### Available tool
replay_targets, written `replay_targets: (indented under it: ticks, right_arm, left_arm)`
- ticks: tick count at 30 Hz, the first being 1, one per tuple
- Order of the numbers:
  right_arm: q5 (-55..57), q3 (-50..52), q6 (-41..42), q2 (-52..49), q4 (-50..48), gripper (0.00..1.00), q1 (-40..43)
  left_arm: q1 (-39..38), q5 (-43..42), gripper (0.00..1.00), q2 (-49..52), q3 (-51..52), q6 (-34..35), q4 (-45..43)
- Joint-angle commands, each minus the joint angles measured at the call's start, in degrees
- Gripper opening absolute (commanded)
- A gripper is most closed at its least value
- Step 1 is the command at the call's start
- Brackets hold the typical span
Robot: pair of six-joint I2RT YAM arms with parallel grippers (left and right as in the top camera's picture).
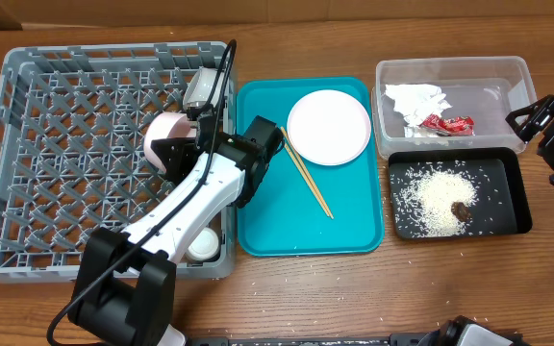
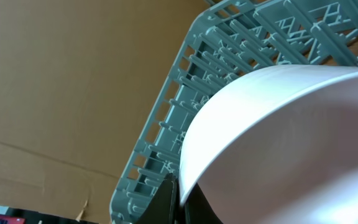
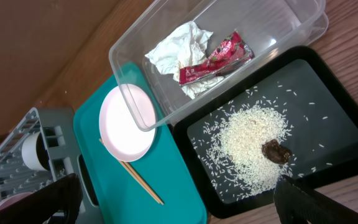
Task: Sort waste into correct bins and load items into the dishwasher
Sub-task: 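Carry the small pink plate into the rack and stand it upright, then move the left gripper to the large pink plate and grip its rim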
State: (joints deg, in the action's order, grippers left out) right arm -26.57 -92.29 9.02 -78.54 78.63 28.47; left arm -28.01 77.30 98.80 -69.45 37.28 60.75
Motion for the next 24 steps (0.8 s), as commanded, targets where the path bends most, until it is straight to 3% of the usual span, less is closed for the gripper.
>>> replay_targets:
  ticks: [1,17,21,24]
  right_arm:
    - [0.4,-0.9,0.1,0.0,-0.3,1.0,0.2]
    - [0.4,-0.9,0.1,0.0,-0.3,1.0,0.2]
    - [0.4,-0.9,0.1,0.0,-0.3,1.0,0.2]
    - [0.4,-0.9,0.1,0.0,-0.3,1.0,0.2]
  left_arm:
    - [0.3,-0.5,0.04,0.9,0.4,0.0,-0.2]
    - [-0.8,2.3,0.05,6.4,0.0,0.0,0.8]
    - [-2.4,0.2,0.25,6.4,-0.9,0.0,3.1]
    - [-3.7,-3.4,0.33,6.4,-2.3,0.2,5.4]
